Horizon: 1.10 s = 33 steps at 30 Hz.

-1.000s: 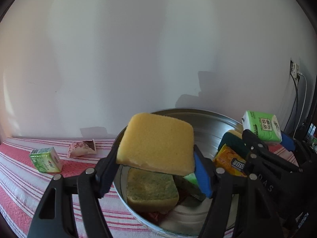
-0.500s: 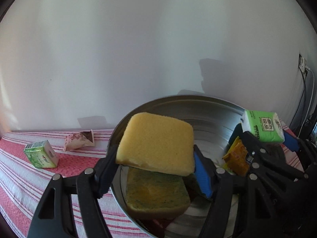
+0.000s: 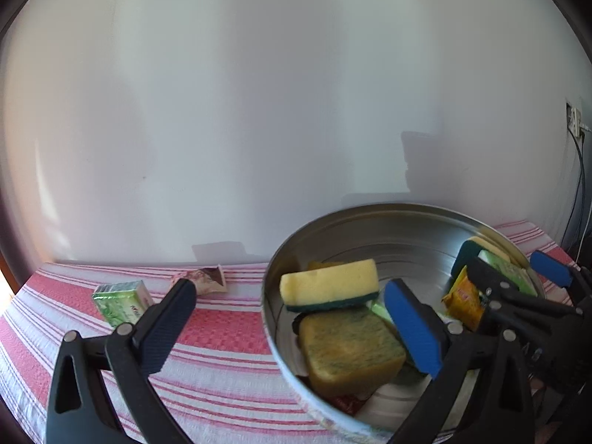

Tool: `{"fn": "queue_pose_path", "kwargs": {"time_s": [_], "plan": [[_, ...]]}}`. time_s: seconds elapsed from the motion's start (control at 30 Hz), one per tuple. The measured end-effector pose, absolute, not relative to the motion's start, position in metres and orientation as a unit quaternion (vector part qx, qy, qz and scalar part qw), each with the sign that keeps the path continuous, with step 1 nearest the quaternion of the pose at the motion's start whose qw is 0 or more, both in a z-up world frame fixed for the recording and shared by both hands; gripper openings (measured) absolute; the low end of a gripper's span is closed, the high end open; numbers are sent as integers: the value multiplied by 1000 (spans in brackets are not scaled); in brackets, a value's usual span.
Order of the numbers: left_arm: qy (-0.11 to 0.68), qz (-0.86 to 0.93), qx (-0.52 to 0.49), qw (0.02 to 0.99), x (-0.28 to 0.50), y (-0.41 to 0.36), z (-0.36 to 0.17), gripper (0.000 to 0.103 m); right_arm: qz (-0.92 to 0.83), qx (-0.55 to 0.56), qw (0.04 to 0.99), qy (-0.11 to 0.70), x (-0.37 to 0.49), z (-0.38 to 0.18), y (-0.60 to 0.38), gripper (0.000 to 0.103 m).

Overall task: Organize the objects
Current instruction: 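Open both tools to drop the sponge and tissue packet into the tin, then withdraw both tools from the tin toward the remaining packets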

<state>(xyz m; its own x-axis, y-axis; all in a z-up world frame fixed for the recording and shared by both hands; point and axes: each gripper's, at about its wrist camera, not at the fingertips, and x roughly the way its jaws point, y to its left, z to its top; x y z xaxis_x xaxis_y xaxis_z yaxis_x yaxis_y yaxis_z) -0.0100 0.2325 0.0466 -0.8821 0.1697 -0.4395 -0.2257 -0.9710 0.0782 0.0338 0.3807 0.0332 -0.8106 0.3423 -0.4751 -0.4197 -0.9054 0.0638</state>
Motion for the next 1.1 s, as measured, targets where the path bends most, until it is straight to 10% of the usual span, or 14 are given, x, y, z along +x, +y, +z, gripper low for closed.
{"fn": "queue_pose_path", "kwargs": {"time_s": [1.1], "plan": [[46, 980, -194, 31, 23, 133, 55, 103, 973, -125, 195, 25, 69, 55, 319, 93]]}}
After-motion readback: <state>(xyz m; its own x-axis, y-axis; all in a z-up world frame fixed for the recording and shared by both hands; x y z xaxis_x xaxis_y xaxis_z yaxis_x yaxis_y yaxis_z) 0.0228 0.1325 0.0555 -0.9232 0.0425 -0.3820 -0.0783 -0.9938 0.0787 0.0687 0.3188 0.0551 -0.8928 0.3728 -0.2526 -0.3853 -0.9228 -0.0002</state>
